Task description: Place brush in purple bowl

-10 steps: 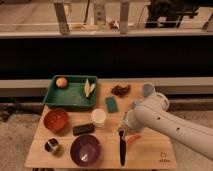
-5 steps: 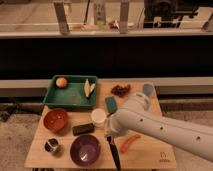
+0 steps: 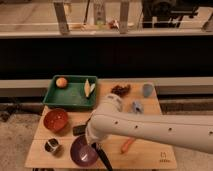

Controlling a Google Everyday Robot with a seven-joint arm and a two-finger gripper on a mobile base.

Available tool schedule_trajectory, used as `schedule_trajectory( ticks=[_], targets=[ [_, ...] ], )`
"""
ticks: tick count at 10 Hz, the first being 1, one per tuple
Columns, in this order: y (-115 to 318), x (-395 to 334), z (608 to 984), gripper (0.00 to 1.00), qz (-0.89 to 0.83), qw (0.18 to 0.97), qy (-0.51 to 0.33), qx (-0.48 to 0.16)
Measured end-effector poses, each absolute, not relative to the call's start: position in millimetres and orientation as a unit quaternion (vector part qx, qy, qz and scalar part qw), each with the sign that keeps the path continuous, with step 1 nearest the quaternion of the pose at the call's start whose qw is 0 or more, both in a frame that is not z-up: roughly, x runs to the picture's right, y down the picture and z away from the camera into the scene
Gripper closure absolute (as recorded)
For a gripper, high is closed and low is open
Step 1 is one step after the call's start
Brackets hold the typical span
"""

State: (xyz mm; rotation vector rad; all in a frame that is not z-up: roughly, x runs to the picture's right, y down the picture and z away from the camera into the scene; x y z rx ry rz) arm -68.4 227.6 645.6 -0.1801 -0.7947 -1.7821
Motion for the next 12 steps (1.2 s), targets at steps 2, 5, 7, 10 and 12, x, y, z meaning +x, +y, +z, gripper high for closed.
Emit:
schedule_trajectory(
  ticks=[2, 5, 7, 10, 12],
  targets=[
    [237, -82, 647, 0.98, -0.768, 0.535, -0.341, -0.082],
    [254, -101, 671, 0.98, -0.780, 0.517, -0.337, -0.108],
    [260, -108, 683, 0.97, -0.781, 0.513, -0.334, -0.123],
    [263, -116, 693, 0.69, -0.782, 0.508, -0.335, -0.136],
    [262, -119, 693, 0.53, -0.783, 0.504, -0.338, -0.136]
  ],
)
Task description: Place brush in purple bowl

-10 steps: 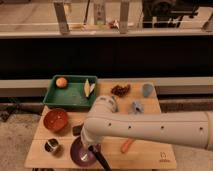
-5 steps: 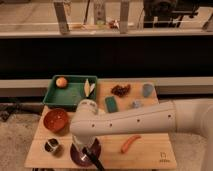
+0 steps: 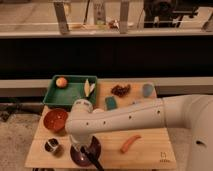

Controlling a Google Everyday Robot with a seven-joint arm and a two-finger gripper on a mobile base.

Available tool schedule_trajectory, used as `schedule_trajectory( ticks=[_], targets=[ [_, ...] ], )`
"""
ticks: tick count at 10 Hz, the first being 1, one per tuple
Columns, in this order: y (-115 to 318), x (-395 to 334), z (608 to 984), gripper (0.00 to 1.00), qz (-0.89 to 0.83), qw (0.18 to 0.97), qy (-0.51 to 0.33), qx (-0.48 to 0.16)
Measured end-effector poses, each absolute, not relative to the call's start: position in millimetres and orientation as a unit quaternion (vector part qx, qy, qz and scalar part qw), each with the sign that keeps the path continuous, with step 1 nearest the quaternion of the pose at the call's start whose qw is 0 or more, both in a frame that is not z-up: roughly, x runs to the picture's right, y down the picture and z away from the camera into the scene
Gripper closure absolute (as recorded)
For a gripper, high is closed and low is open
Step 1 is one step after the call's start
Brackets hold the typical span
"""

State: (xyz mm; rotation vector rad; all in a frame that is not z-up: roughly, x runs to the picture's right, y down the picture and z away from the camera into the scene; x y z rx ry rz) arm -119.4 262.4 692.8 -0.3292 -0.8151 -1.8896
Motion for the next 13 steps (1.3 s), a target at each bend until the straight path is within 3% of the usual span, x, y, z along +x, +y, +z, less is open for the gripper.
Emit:
schedule_trajectory(
  ticks=[1, 3, 13],
  targets=[
    [262, -119, 693, 0.40, -0.783, 0.503, -0.338, -0.139],
    [261, -119, 695, 0.25, -0.783, 0.501, -0.339, -0.147],
    [253, -116, 707, 0.24, -0.775, 0.514, -0.325, -0.172]
  ],
)
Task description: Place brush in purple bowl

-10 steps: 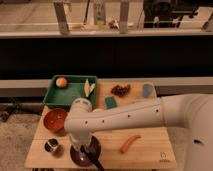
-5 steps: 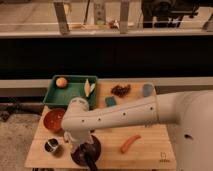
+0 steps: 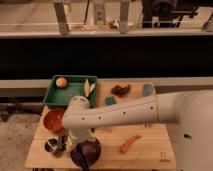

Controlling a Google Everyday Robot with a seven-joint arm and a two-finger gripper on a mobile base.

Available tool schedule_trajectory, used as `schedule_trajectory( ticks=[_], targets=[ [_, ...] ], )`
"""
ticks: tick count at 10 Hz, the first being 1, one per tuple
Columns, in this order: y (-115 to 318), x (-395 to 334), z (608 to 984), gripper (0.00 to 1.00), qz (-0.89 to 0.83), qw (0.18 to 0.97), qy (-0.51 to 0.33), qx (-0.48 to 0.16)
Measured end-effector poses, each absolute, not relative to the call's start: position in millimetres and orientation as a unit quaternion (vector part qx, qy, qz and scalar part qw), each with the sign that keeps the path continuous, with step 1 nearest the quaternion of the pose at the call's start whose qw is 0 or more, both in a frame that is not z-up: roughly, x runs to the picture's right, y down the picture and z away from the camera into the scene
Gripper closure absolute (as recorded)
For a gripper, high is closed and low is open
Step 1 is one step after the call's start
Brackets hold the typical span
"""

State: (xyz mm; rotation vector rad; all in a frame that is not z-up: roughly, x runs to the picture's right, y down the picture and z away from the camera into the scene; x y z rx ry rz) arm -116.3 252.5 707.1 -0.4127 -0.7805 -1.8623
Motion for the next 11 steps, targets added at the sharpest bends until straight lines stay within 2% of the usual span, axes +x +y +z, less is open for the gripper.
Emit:
schedule_trajectory(
  ticks=[11],
  targets=[
    [223, -88, 716, 0.24, -0.735, 0.569, -0.319, -0.182]
  ],
)
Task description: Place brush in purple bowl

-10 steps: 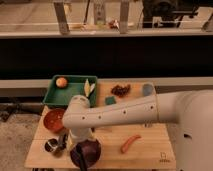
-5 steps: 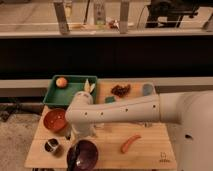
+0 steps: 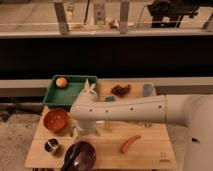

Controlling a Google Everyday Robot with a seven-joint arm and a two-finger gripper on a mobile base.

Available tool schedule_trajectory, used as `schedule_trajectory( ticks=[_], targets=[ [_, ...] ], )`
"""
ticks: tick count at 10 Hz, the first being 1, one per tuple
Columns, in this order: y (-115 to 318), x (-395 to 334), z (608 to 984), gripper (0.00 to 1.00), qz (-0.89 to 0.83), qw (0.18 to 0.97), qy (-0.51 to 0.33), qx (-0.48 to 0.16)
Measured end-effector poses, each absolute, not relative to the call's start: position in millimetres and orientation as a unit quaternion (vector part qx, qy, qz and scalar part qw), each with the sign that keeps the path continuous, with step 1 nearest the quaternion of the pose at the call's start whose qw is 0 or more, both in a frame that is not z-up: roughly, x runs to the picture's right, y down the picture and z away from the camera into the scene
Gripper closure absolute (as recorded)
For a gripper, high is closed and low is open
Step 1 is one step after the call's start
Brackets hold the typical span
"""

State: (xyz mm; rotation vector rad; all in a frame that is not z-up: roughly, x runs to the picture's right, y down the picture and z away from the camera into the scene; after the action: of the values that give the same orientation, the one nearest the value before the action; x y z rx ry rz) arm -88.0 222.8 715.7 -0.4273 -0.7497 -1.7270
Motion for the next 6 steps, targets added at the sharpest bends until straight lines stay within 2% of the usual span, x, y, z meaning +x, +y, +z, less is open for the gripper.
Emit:
schedule_trajectory(
  ticks=[6],
  targets=[
    [198, -73, 660, 0.24, -0.723, 0.586, -0.340, -0.135]
  ],
)
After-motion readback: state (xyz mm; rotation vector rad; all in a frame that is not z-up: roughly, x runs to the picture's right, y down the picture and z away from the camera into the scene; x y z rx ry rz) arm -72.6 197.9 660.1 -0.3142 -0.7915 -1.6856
